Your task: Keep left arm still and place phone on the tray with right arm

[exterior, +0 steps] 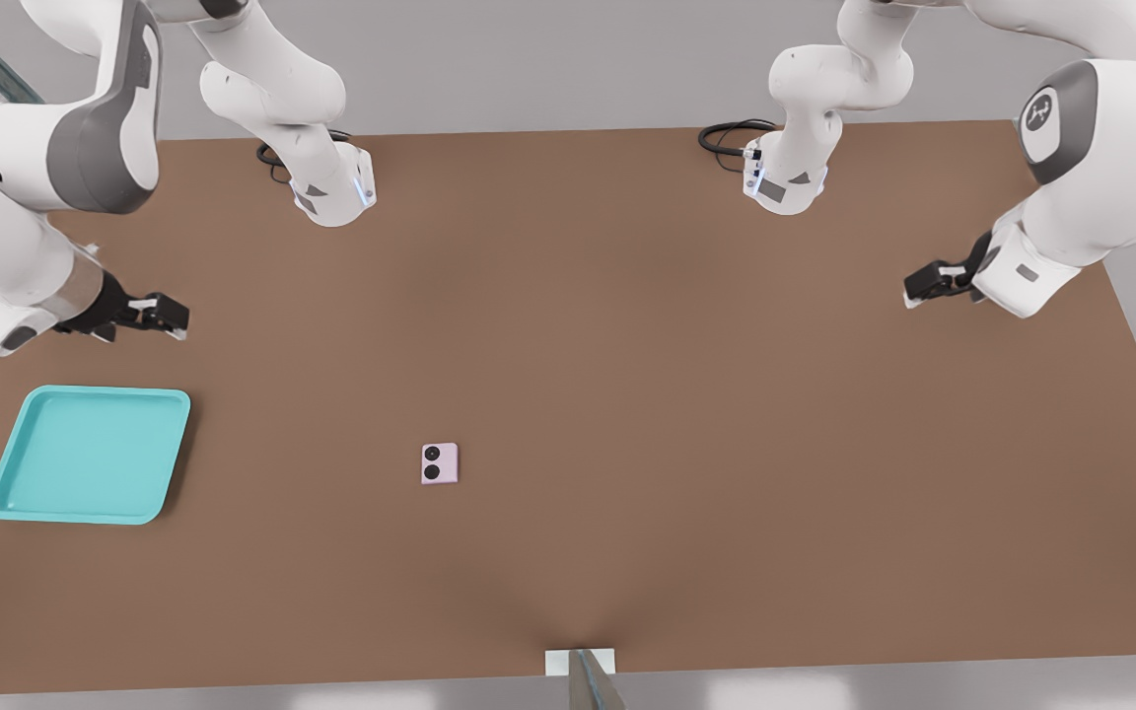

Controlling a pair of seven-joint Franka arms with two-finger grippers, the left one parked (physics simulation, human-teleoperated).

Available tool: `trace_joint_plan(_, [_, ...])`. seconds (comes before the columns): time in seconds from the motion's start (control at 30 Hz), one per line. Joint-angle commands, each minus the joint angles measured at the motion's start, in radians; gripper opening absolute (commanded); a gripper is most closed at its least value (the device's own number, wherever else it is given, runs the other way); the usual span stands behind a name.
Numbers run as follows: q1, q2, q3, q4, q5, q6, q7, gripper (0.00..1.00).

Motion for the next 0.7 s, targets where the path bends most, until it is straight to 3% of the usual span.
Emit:
trace_joint_plan(0.0, [0.005, 0.000, 0.000, 0.000, 0.001, 0.067, -0.024, 1.00])
trace_joint_plan(0.13, [0.019, 0.019, 0.003, 0.002, -0.001, 0.073, -0.022, 1.00])
trace_joint_plan(0.3, [0.074, 0.224, 0.053, 0.003, -0.004, 0.255, -0.010, 1.00])
trace_joint_plan(0.47, [0.252, 0.436, 0.053, -0.041, -0.025, 0.521, 0.288, 1.00])
trace_joint_plan(0.67, [0.276, 0.549, 0.048, -0.034, -0.047, 0.670, 0.498, 1.00])
